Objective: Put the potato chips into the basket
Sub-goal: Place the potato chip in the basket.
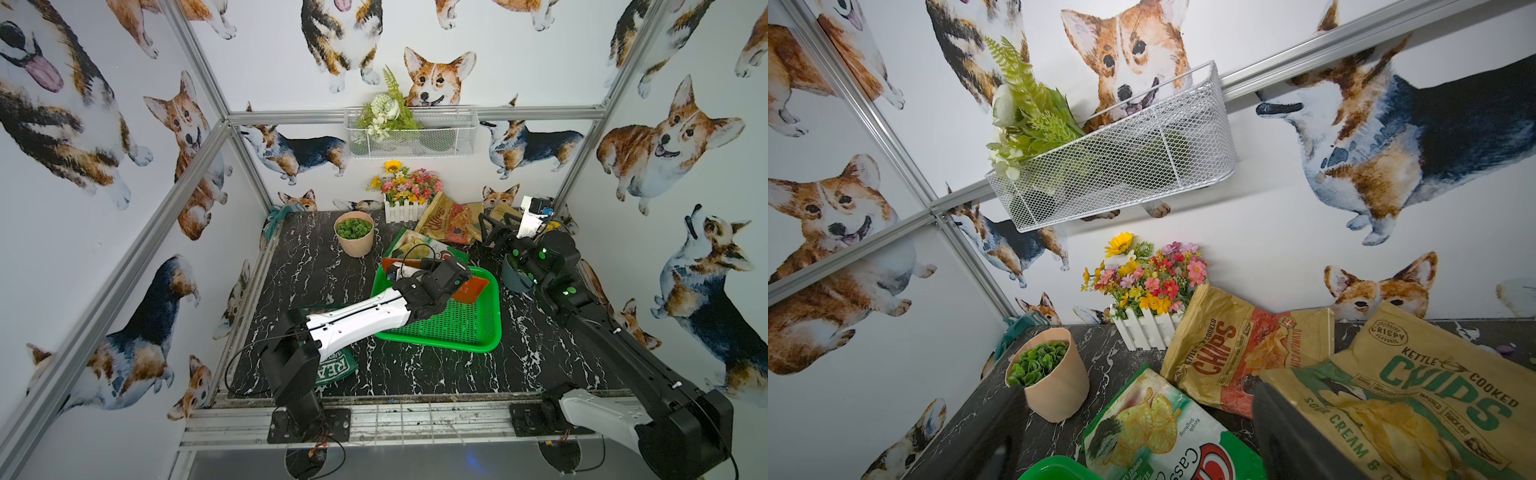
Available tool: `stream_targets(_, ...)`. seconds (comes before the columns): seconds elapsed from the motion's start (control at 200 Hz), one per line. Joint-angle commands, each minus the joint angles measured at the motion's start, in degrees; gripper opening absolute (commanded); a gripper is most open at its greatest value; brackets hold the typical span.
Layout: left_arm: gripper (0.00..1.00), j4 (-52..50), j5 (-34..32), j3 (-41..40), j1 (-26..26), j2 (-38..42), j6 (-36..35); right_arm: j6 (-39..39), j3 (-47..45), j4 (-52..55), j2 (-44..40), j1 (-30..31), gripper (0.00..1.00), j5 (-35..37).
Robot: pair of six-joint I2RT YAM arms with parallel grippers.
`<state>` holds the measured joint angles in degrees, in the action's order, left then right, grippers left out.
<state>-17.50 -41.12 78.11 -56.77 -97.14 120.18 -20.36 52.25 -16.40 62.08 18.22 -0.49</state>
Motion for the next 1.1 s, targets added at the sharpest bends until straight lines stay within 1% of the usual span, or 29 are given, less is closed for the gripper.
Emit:
stream_targets(0.0, 0.0, 2.24, 1.44, -1.46, -0.56, 0.49, 10.77, -0.63, 0.23, 0.34, 0.05, -0.02, 0.88, -0.71)
stream_targets(0.17, 0.0, 3.33, 2.79, -4.88, -2.09, 1.78, 11.73, -1.94, 0.7, 0.59, 0.97, -0.03, 0.88, -1.61)
stream_targets(0.195, 0.07, 3.69, 2.85, -5.41, -2.28, 1.78, 11.68, -2.05, 0.87, 0.58, 1.17, -0.02, 0.88, -1.7)
stream_targets(0.22, 0.2, 4.55, 2.99, -6.08, -2.29, 1.78, 11.26, -2.21, 1.13, 0.58, 1.37, -0.02, 0.88, -1.78)
stream_targets(0.265, 0.44, 7.84, 3.81, -7.99, -2.3, 4.45, 9.62, -2.49, 1.59, 0.58, 1.63, -0.02, 0.88, -2.05)
stream_targets(0.29, 0.53, 10.69, 3.7, -9.51, -2.29, 5.43, 7.52, -2.7, 1.9, 0.58, 1.64, -0.02, 0.88, -2.26)
stream_targets(0.32, 0.6, 14.31, 3.6, -10.72, -2.29, 6.4, 5.17, -2.92, 2.27, 0.58, 2.47, -0.02, 0.88, -2.59)
stream_targets(0.34, 0.71, 15.6, 3.55, -11.11, -2.29, 7.06, 3.83, -3.13, 2.52, 0.67, 3.45, -0.02, 0.88, -2.94)
stream_targets(0.37, 0.77, 16.01, 3.51, -11.12, -2.33, 8.1, 1.77, -3.47, 2.82, 0.74, 3.8, 0.0, 0.87, -3.32)
stream_targets(0.415, 0.83, 14.69, 3.56, -10.64, -2.29, 9.84, -1.15, -3.68, 3.33, 0.99, 4.25, -0.01, 0.87, -4.17)
stream_targets(0.475, 0.84, 12.54, 3.32, -10.25, -2.38, 12.77, -5.39, -4.21, 3.91, 1.73, 4.79, -0.02, 0.87, -5.19)
stream_targets(0.541, 0.84, 10.79, 1.66, -11.04, -2.68, 16.51, -8.91, -4.66, 4.78, 3.4, 5.61, -0.02, 0.86, -7.18)
stream_targets(0.621, 0.81, 10.39, -2.63, -12.76, -2.9, 21.77, -15.34, -5.86, 6.7, 8.01, 7.41, -0.02, 0.82, -11.27)
stream_targets(0.741, 0.76, 12.25, -12.5, -15.64, -2.82, 29.56, -29.65, -9.83, 7.57, 15.59, 10.23, 1.18, 0.75, -19.38)
stream_targets(0.786, 0.72, 11.94, -16.51, -17.17, -2.78, 32.75, -32.68, -9.71, 7.36, 18.7, 11.15, 2.56, 0.74, -20.94)
stream_targets(0.821, 0.67, 12.31, -19.17, -18.58, -2.56, 35.03, -35.08, -9.25, 7.21, 21.52, 11.73, 3.92, 0.74, -20.77)
stream_targets(0.866, 0.63, 13.52, -20.77, -20.37, -1.57, 37.74, -39.64, -8.85, 6.49, 24.16, 12.22, 5.5, 0.74, -19.94)
stream_targets(0.941, 0.59, 13.81, -20.16, -22.22, 1.66, 41.79, -46.44, -9.57, 4.34, 25.61, 12.44, 7.33, 0.73, -20.16)
stream_targets(0.986, 0.58, 12.93, -17.94, -22.81, 4.3, 43.4, -49.71, -10.32, 3.23, 25.64, 12.75, 8.03, 0.69, -21.23)
stream_targets(1.036, 0.58, 8.85, -13.05, -22.43, 8.79, 44.42, -50.22, -10.66, 2.54, 26.16, 13.42, 8.89, 0.64, -22.66)
stream_targets(1.051, 0.58, 7.68, -10.57, -22.2, 10.47, 44.6, -50.63, -10.59, 2.55, 26.57, 13.7, 9.07, 0.59, -23.01)
stream_targets(1.096, 0.58, 4.65, -2.97, -21.35, 16.2, 44.66, -52.0, -9.98, 2.76, 28.22, 14.71, 10.0, 0.53, -23.56)
